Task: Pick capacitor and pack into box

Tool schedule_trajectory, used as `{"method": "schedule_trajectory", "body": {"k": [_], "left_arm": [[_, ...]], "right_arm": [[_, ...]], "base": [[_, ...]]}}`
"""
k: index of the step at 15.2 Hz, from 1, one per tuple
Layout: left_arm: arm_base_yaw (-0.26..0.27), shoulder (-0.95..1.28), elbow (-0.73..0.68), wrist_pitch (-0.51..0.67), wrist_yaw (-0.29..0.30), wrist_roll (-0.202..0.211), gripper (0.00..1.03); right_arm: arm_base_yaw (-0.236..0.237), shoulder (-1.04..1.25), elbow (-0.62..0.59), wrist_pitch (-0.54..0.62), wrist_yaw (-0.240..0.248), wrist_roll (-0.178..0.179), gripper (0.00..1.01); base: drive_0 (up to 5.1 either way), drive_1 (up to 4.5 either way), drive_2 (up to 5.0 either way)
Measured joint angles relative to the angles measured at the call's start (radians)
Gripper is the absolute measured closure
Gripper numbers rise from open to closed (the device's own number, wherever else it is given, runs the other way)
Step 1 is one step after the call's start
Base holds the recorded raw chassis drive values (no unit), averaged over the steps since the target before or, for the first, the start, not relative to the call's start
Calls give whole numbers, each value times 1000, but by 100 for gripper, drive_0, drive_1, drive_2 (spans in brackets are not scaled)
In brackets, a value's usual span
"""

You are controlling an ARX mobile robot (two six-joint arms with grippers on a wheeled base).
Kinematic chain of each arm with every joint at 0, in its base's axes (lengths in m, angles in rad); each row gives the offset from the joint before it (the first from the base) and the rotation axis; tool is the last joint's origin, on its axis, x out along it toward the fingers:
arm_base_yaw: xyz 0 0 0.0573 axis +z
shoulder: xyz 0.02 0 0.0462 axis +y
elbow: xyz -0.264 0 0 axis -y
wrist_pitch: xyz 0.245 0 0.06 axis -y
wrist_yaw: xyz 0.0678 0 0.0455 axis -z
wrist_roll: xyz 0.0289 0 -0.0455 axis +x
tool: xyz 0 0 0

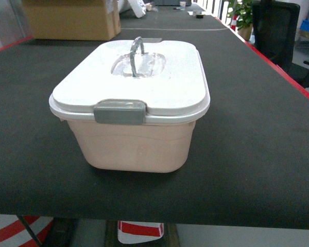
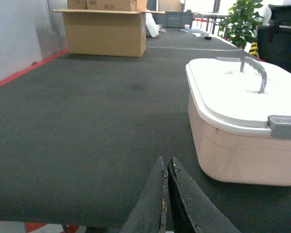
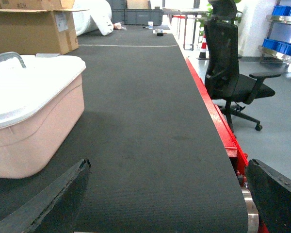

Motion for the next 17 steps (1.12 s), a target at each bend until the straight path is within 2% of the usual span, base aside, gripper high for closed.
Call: {"method": "schedule_trajectory", "body": {"k": [5,6,17], "left_arm": [[0,0,0,-3,1,0,27],[0,0,0,-3,1,2,5],[0,0,0,-3,1,2,5]], "right_arm": [[0,0,0,1,0,0,3],[0,0,0,1,0,0,3],[0,0,0,1,0,0,3]], "base": [[0,0,0],[0,0,0],[0,0,0]]}}
